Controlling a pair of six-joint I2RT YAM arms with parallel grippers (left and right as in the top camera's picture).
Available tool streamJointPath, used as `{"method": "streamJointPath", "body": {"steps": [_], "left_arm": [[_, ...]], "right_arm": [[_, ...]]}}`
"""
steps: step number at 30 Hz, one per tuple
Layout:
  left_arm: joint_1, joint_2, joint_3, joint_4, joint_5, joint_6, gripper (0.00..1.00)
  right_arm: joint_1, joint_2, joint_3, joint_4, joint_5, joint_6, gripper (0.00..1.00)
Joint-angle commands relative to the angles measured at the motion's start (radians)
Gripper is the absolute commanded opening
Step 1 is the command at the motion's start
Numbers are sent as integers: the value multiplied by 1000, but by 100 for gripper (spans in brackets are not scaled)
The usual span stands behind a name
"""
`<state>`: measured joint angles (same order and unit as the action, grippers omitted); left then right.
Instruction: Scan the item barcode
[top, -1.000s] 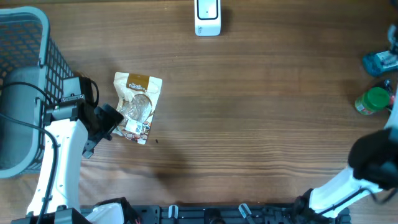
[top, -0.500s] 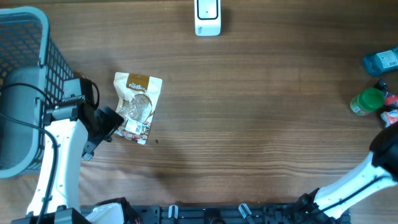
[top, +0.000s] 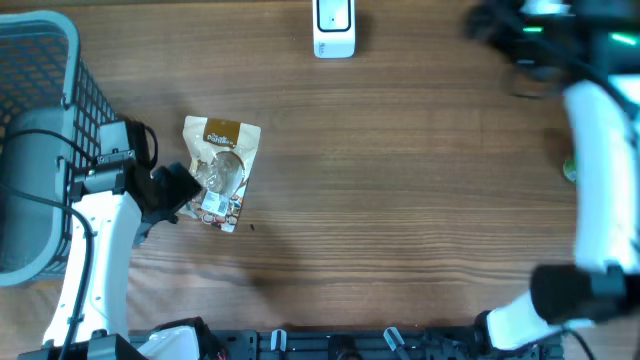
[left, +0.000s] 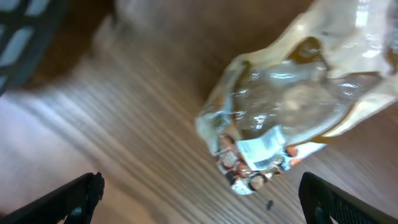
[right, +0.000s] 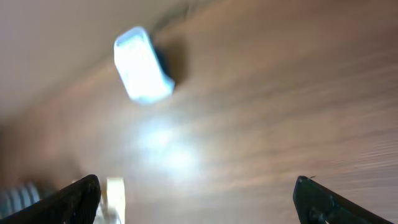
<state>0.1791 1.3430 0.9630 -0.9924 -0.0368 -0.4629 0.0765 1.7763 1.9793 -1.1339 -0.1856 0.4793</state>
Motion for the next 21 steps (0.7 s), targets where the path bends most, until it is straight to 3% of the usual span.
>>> {"method": "streamJointPath", "body": {"steps": [1,6,11,16,21], "left_arm": [[9,13,2,13,32,116,100],[-40,-145,41,-6,33,141,100],[-140,-272,65,2,24,145,100],[-140,-85,64,47,-50,150,100],[-182,180,64,191,-50,153,100]], "right_arm": [[139,156,-9,-6,-156,-65,100],[284,377,-9,78,-278,-20,100],[347,431,-9,119,-240,-6,100],[224,381,-9,-84,-21,-60,100],[26,349,-9,-191,-21,-92,100]]}}
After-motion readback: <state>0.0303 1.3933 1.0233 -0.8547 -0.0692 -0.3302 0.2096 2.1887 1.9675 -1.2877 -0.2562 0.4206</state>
